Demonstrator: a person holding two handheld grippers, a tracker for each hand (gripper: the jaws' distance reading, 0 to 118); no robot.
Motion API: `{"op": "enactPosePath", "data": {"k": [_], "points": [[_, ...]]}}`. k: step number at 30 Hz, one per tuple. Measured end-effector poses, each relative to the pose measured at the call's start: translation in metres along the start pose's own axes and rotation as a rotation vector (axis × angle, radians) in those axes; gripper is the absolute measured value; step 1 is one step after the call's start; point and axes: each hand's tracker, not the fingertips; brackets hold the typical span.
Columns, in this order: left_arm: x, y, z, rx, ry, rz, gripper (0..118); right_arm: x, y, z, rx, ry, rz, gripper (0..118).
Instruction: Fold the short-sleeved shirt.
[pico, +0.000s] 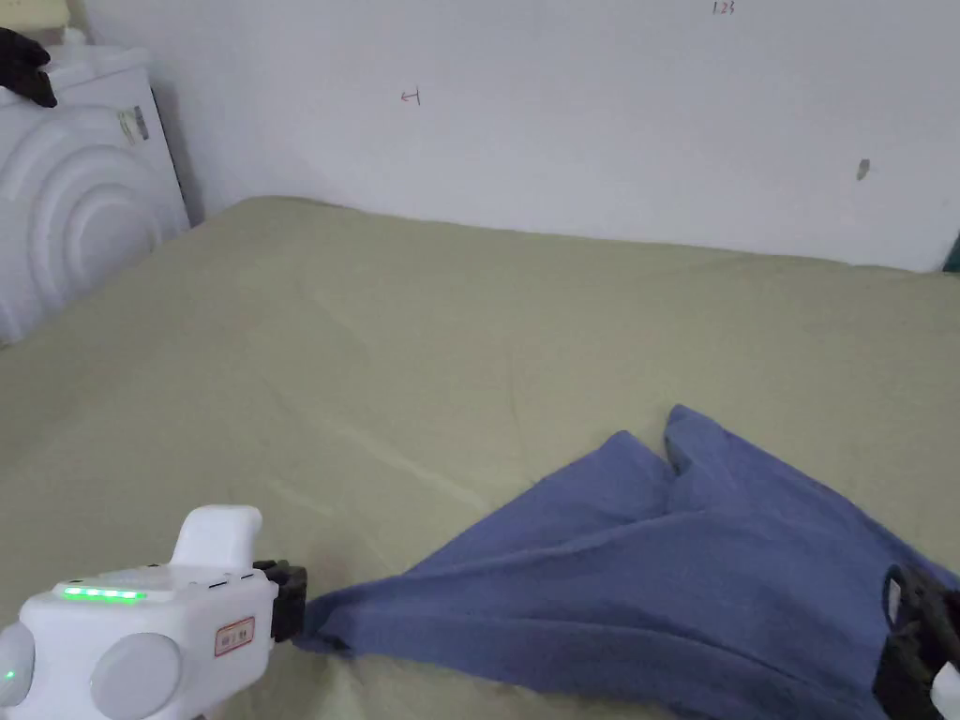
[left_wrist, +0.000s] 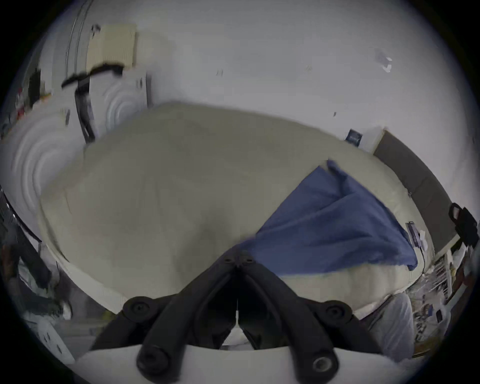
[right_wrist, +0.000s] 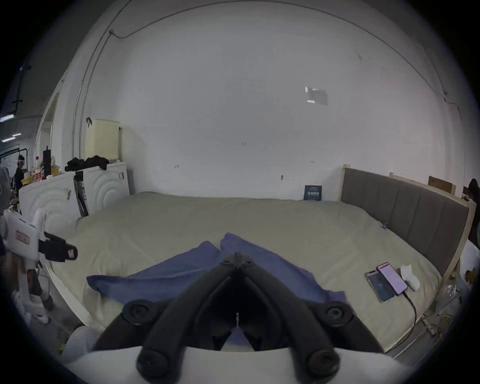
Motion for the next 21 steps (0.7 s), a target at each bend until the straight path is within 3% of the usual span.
{"op": "enactPosePath", "data": {"k": [2, 3, 4, 5, 6, 7, 15, 16, 17, 19, 20, 21], "points": [[-0.018, -0.001, -0.019, -0.045, 0.004, 0.011, 0, -0.003, -0.006, -0.007, -0.024, 0.005, 0.013, 1], [-0.024, 0.0, -0.026, -0.039, 0.002, 0.006, 10, -0.006, -0.008, -0.008, -0.039, 0.006, 0.024, 2], [-0.027, 0.001, -0.031, -0.054, -0.011, 0.008, 30, -0.008, -0.011, -0.012, -0.051, 0.002, 0.031, 2], [-0.027, 0.003, -0.033, -0.073, -0.014, 0.007, 67, -0.009, -0.013, -0.016, -0.062, 0.005, 0.033, 2], [-0.027, 0.006, -0.04, -0.081, -0.017, 0.0, 113, -0.01, -0.015, -0.02, -0.071, 0.006, 0.031, 2], [-0.027, 0.008, -0.048, -0.097, -0.026, -0.009, 118, -0.013, -0.016, -0.021, -0.083, 0.005, 0.026, 2], [-0.031, 0.005, -0.117, -0.204, -0.064, -0.043, 111, -0.016, -0.023, -0.034, -0.129, 0.017, 0.037, 2], [-0.025, 0.006, -0.116, -0.216, -0.066, -0.048, 102, -0.014, -0.023, -0.036, -0.139, 0.018, 0.033, 2], [-0.016, 0.008, -0.111, -0.22, -0.07, -0.053, 85, -0.012, -0.024, -0.039, -0.149, 0.021, 0.028, 2], [-0.009, 0.007, -0.106, -0.215, -0.074, -0.075, 45, -0.007, -0.027, -0.042, -0.163, 0.021, 0.016, 2], [-0.009, 0.007, -0.104, -0.218, -0.11, -0.091, 16, -0.004, -0.028, -0.045, -0.172, 0.023, 0.01, 2], [-0.013, 0.008, -0.106, -0.214, -0.158, -0.055, 2, 0.0, -0.03, -0.049, -0.186, 0.019, 0.001, 2]]}}
